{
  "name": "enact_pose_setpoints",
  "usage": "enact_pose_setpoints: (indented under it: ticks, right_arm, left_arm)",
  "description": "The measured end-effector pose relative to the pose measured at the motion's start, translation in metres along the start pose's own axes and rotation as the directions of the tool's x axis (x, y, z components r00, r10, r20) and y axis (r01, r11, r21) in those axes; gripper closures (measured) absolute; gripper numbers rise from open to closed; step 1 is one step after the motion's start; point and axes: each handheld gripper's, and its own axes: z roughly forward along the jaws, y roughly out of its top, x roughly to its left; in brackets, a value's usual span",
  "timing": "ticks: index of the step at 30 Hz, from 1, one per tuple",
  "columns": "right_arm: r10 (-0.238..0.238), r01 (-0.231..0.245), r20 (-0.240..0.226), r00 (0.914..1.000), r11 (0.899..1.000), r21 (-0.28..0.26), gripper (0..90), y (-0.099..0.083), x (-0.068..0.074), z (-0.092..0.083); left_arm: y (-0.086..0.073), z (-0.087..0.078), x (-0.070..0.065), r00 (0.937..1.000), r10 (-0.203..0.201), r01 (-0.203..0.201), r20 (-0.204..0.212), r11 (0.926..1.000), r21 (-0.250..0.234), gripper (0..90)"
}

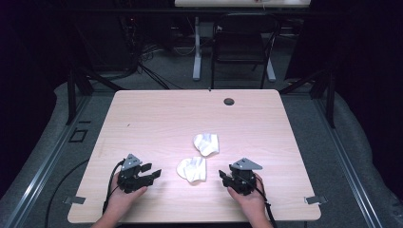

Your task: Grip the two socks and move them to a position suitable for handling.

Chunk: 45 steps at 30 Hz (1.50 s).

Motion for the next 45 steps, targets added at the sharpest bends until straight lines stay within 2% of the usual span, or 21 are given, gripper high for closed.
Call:
enact_pose_setpoints:
  ticks: [1, 8, 16, 20, 23, 24, 25, 26, 27, 28, 29, 31, 36, 38, 40, 42, 43, 45]
  right_arm:
    - [0.002, -0.002, -0.001, 1.0, 1.0, 0.001, 51.4, 0.0, 0.0, 0.001]
    - [-0.006, 0.007, -0.019, 0.9998, 1.0, 0.018, 51.5, 0.002, 0.001, 0.006]
    - [-0.03, 0.031, -0.037, 0.9989, 0.999, 0.013, 54.1, 0.001, 0.013, 0.006]
    - [-0.029, 0.031, -0.044, 0.9986, 0.999, 0.043, 56.0, 0.0, 0.017, 0.009]
    - [-0.05, 0.053, -0.056, 0.9972, 0.997, 0.058, 60.4, 0.0, 0.022, 0.012]
    - [-0.063, 0.068, -0.061, 0.9961, 0.995, 0.079, 64.9, 0.002, 0.024, 0.013]
    - [-0.055, 0.06, -0.069, 0.9961, 0.995, 0.078, 65.2, 0.004, 0.024, 0.014]
    - [-0.053, 0.058, -0.07, 0.9962, 0.995, 0.083, 66.4, 0.007, 0.024, 0.015]
    - [-0.053, 0.058, -0.07, 0.9962, 0.995, 0.083, 66.4, 0.007, 0.024, 0.015]
    - [-0.045, 0.051, -0.066, 0.9968, 0.995, 0.086, 70.4, 0.013, 0.025, 0.018]
    - [-0.025, 0.033, -0.084, 0.9962, 0.996, 0.087, 72.7, 0.017, 0.025, 0.02]
    - [-0.029, 0.036, -0.082, 0.9962, 0.996, 0.084, 78.4, 0.024, 0.025, 0.024]
    - [-0.043, 0.049, -0.082, 0.9957, 0.996, 0.07, 83.6, 0.037, 0.028, 0.036]
    - [-0.034, 0.042, -0.11, 0.9934, 0.997, 0.071, 84.7, 0.042, 0.035, 0.046]
    - [-0.038, 0.046, -0.105, 0.9938, 0.996, 0.07, 84.6, 0.043, 0.039, 0.049]
    - [-0.059, 0.067, -0.1, 0.9932, 0.994, 0.083, 83.4, 0.043, 0.044, 0.055]
    - [-0.057, 0.065, -0.095, 0.9939, 0.994, 0.084, 82.9, 0.042, 0.047, 0.058]
    - [-0.06, 0.069, -0.098, 0.9934, 0.993, 0.092, 81.8, 0.042, 0.051, 0.063]
  left_arm:
    - [-0.001, 0.001, 0.0, 0.9999, 0.002, -0.002, 0.016, 1.0, 0.005, 44.8]
    - [-0.002, 0.002, 0.0, 0.9998, 0.006, -0.006, 0.022, 0.9999, 0.009, 43.9]
    - [-0.001, -0.001, -0.005, 0.9993, 0.029, -0.029, 0.022, 0.9996, -0.009, 44.2]
    - [-0.001, -0.002, -0.007, 0.9992, 0.036, -0.036, 0.016, 0.9992, -0.015, 44.2]
    - [0.001, 0.0, -0.009, 0.999, 0.039, -0.039, 0.02, 0.9992, -0.011, 44.5]
    - [0.003, 0.002, -0.009, 0.9993, 0.017, -0.017, 0.034, 0.9998, -0.01, 46.3]
    - [0.004, 0.003, -0.009, 0.9991, 0.009, -0.009, 0.042, 1.0, -0.002, 47.5]
    - [0.006, 0.006, -0.011, 0.9992, 0.018, -0.019, 0.036, 0.9996, 0.021, 48.4]
    - [0.006, 0.006, -0.011, 0.9992, 0.018, -0.019, 0.036, 0.9996, 0.021, 49.4]
    - [0.006, 0.008, -0.012, 0.9992, 0.024, -0.025, 0.031, 0.9995, 0.021, 50.4]
    - [0.007, 0.01, -0.011, 0.9991, 0.024, -0.025, 0.035, 0.9993, 0.027, 50.8]
    - [0.007, 0.014, -0.012, 0.9992, 0.011, -0.013, 0.039, 0.9992, 0.037, 51.5]
    - [0.007, 0.015, -0.015, 0.9984, 0.043, -0.045, 0.038, 0.9982, 0.041, 53.0]
    - [0.007, 0.017, -0.015, 0.9984, 0.045, -0.046, 0.034, 0.9984, 0.034, 53.2]
    - [0.006, 0.019, -0.017, 0.9982, 0.048, -0.05, 0.037, 0.9981, 0.036, 53.2]
    - [0.001, 0.02, -0.021, 0.996, 0.085, -0.086, 0.03, 0.9954, 0.044, 53.1]
    - [-0.002, 0.02, -0.024, 0.9932, 0.115, -0.116, 0.02, 0.9921, 0.048, 53.1]
    - [-0.006, 0.02, -0.028, 0.9891, 0.145, -0.146, 0.029, 0.9873, 0.062, 53.2]
